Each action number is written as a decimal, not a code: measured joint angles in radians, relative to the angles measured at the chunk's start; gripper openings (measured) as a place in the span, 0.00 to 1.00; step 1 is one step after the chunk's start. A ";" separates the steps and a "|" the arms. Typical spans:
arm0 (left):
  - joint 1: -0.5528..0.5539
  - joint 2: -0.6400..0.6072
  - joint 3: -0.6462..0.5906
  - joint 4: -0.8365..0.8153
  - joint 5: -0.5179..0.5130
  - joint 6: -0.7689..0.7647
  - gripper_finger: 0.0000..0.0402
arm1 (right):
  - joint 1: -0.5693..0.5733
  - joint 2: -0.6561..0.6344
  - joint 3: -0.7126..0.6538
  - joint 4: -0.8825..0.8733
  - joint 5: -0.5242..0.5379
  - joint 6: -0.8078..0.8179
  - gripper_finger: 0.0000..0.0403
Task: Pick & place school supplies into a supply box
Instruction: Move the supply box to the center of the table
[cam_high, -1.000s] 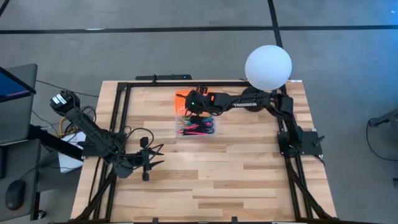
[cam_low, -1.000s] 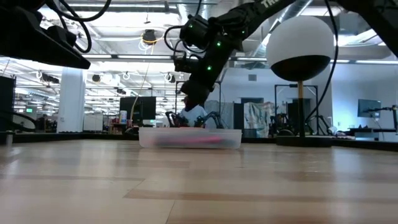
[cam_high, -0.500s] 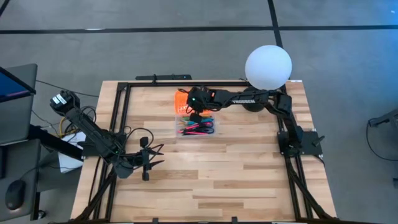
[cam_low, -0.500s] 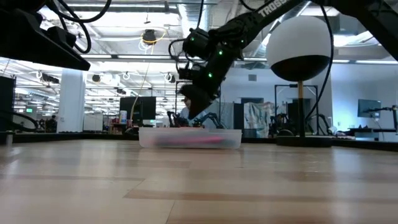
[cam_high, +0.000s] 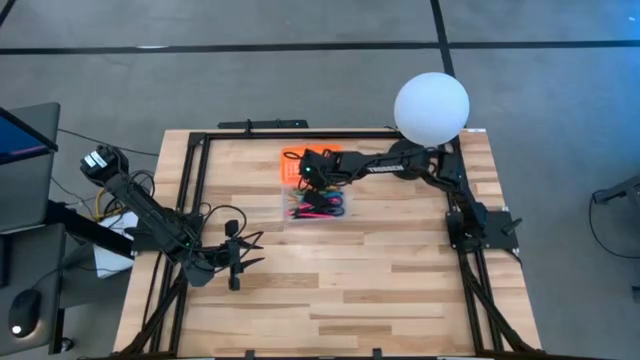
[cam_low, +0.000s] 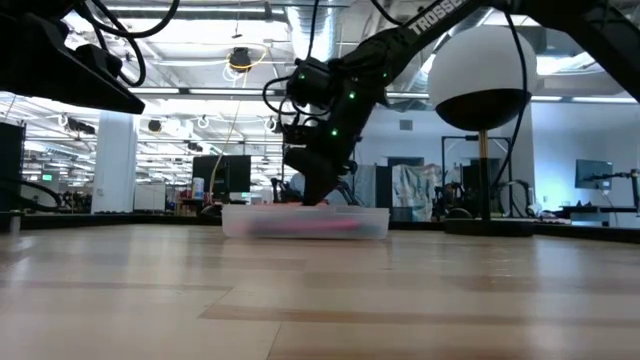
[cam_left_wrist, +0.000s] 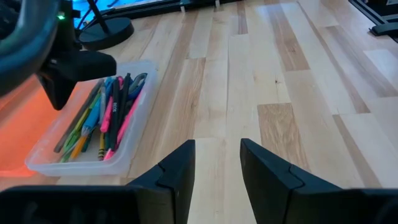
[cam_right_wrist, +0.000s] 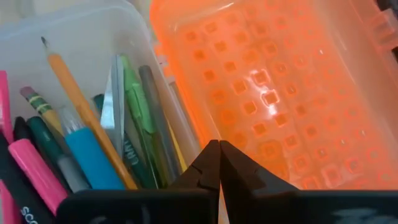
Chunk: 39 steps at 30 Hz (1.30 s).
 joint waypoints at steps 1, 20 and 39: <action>0.000 0.000 0.000 0.000 0.000 -0.001 0.31 | 0.005 0.000 0.000 0.000 -0.001 -0.003 0.00; 0.000 0.000 0.000 -0.019 -0.054 -0.028 0.31 | 0.193 -0.001 0.002 -0.031 -0.082 -0.214 0.00; 0.000 0.000 0.000 -0.368 -0.147 -0.264 0.31 | 0.425 -0.001 0.002 -0.033 -0.080 -0.333 0.00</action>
